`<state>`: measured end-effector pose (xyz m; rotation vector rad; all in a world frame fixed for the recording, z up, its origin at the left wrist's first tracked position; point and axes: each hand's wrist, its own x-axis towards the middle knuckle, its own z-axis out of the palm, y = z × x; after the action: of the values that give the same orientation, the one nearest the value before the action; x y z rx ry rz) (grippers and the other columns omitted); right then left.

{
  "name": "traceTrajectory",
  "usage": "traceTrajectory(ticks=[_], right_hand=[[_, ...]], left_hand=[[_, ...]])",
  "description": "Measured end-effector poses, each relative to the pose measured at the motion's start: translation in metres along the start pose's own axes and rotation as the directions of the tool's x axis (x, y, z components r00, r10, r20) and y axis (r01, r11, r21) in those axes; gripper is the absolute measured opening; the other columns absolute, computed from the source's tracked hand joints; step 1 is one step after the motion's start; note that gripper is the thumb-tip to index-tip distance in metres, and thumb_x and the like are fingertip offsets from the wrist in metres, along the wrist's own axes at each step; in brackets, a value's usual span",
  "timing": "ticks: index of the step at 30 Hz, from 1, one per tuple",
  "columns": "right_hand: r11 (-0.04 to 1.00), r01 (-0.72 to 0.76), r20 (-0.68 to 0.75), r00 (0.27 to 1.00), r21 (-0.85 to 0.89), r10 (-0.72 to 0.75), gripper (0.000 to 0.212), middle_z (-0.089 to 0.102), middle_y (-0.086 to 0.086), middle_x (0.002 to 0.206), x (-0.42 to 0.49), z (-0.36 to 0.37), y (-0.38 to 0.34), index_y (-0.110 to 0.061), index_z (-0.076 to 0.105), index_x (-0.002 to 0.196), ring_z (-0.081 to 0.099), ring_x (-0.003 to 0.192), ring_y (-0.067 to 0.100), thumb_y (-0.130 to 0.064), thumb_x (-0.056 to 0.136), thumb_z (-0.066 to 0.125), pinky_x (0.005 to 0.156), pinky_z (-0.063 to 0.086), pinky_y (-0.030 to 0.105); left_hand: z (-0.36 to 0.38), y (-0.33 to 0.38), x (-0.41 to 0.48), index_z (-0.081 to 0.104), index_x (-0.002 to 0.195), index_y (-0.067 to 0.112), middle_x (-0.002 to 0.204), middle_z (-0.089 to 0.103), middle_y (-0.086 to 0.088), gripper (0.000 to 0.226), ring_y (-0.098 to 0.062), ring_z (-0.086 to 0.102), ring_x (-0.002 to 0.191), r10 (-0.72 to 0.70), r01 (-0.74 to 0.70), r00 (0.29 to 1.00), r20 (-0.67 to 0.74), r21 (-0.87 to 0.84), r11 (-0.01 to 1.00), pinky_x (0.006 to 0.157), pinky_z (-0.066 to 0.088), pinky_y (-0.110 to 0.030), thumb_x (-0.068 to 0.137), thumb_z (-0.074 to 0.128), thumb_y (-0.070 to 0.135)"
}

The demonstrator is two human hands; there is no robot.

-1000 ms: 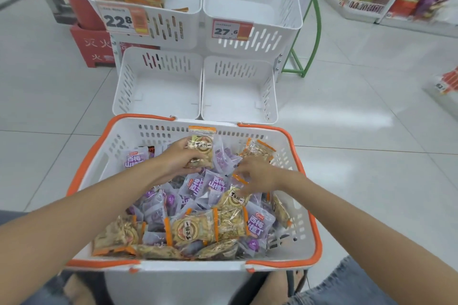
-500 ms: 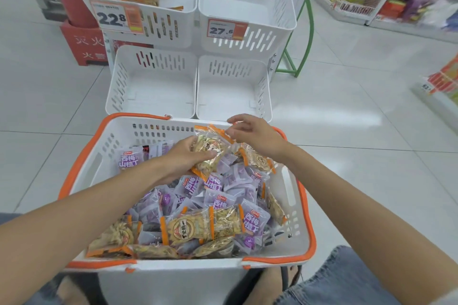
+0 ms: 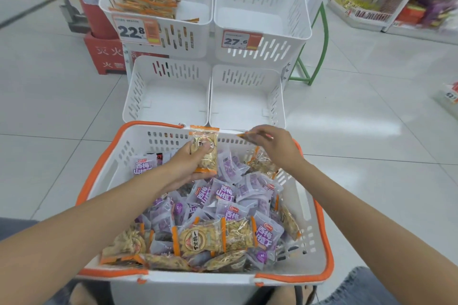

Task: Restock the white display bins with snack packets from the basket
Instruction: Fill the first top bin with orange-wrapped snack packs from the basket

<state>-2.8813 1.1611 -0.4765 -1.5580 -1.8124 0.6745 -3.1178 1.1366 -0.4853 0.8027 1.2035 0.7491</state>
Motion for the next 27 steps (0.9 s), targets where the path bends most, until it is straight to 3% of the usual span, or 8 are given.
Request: traceTrajectory(ticks=[3, 6, 11, 13, 16, 19, 23, 27], right_hand=[[0.983, 0.149, 0.143, 0.976, 0.111, -0.164, 0.025, 0.065, -0.004, 0.125, 0.006, 0.015, -0.053, -0.018, 0.073, 0.109, 0.051, 0.124, 0.009, -0.005, 0.092, 0.061, 0.109, 0.035, 0.025], [0.973, 0.057, 0.34, 0.931, 0.225, -0.133, 0.032, 0.053, -0.001, 0.142, 0.006, 0.027, -0.076, -0.016, 0.073, 0.109, 0.031, 0.141, 0.012, 0.0, 0.085, 0.06, 0.118, 0.018, 0.034], [0.936, -0.232, 0.256, 0.953, 0.264, 0.164, 0.058, 0.042, -0.002, 0.145, 0.025, 0.024, -0.08, -0.023, 0.047, 0.138, 0.047, 0.124, 0.014, -0.034, 0.086, 0.07, 0.098, 0.045, 0.035], [0.919, -0.253, 0.343, 0.929, 0.304, 0.143, 0.041, 0.063, 0.005, 0.114, 0.03, 0.03, -0.084, -0.014, 0.057, 0.12, 0.061, 0.092, 0.015, -0.019, 0.084, 0.076, 0.079, 0.053, 0.029], [0.945, -0.079, 0.243, 0.97, 0.317, -0.001, 0.033, 0.062, -0.001, 0.085, 0.039, 0.032, -0.099, -0.014, 0.057, 0.102, 0.059, 0.067, 0.009, -0.001, 0.078, 0.077, 0.068, 0.05, 0.022], [0.964, 0.077, 0.26, 0.955, 0.253, -0.144, 0.034, 0.062, -0.001, 0.086, 0.048, 0.032, -0.114, -0.013, 0.058, 0.103, 0.056, 0.071, 0.007, -0.001, 0.078, 0.078, 0.068, 0.048, 0.02], [0.976, 0.194, 0.251, 0.944, 0.097, -0.212, 0.034, 0.058, 0.0, 0.11, 0.064, 0.039, -0.133, -0.019, 0.059, 0.107, 0.053, 0.096, 0.008, -0.008, 0.079, 0.077, 0.076, 0.038, 0.007], [0.991, 0.118, 0.384, 0.913, 0.069, -0.135, 0.068, 0.046, -0.002, 0.132, 0.095, 0.019, -0.158, -0.03, 0.039, 0.135, 0.048, 0.119, 0.014, -0.01, 0.081, 0.075, 0.095, 0.044, 0.029]], left_hand=[[-0.002, 0.017, 0.001, 0.052, 0.133, 0.015, 0.125, 0.064, -0.013, 0.067, -0.027, 0.07, 0.102, -0.061, 0.103, 0.985, 0.162, -0.262, 0.96, 0.073, 0.06, -0.028, 0.082, 0.053, 0.059], [-0.012, 0.029, 0.0, 0.063, 0.118, 0.011, 0.105, 0.071, -0.017, 0.049, -0.023, 0.074, 0.085, -0.034, 0.078, 0.992, 0.119, -0.387, 0.919, 0.062, 0.06, -0.026, 0.082, 0.065, 0.045], [-0.029, 0.034, -0.001, 0.061, 0.118, 0.014, 0.111, 0.073, -0.012, 0.031, -0.016, 0.072, 0.088, 0.066, -0.064, 0.998, 0.008, -0.181, 0.981, 0.071, 0.06, -0.026, 0.089, 0.067, 0.024], [-0.03, 0.038, -0.005, 0.058, 0.125, 0.015, 0.108, 0.074, -0.01, 0.045, -0.016, 0.072, 0.089, 0.109, -0.106, 0.993, 0.046, -0.064, 0.992, 0.072, 0.059, -0.025, 0.085, 0.069, 0.032], [-0.036, 0.048, -0.014, 0.058, 0.125, 0.017, 0.113, 0.072, -0.011, 0.055, -0.017, 0.071, 0.096, 0.148, -0.152, 0.981, 0.128, 0.026, 0.988, 0.079, 0.059, -0.026, 0.078, 0.067, 0.043], [-0.047, 0.061, -0.016, 0.059, 0.121, 0.019, 0.113, 0.071, -0.012, 0.034, -0.023, 0.068, 0.103, 0.149, -0.175, 0.968, 0.201, 0.121, 0.977, 0.095, 0.055, -0.039, 0.088, 0.07, 0.019], [-0.058, 0.085, -0.016, 0.057, 0.111, 0.019, 0.092, 0.068, -0.004, 0.031, -0.022, 0.068, 0.102, 0.086, -0.174, 0.94, 0.33, 0.247, 0.953, 0.095, 0.055, -0.045, 0.088, 0.069, 0.002], [-0.061, 0.118, -0.006, 0.039, 0.131, 0.014, 0.111, 0.06, -0.008, 0.052, -0.021, 0.068, 0.1, 0.136, -0.26, 0.942, 0.306, 0.412, 0.873, 0.089, 0.058, -0.04, 0.089, 0.067, 0.005]])
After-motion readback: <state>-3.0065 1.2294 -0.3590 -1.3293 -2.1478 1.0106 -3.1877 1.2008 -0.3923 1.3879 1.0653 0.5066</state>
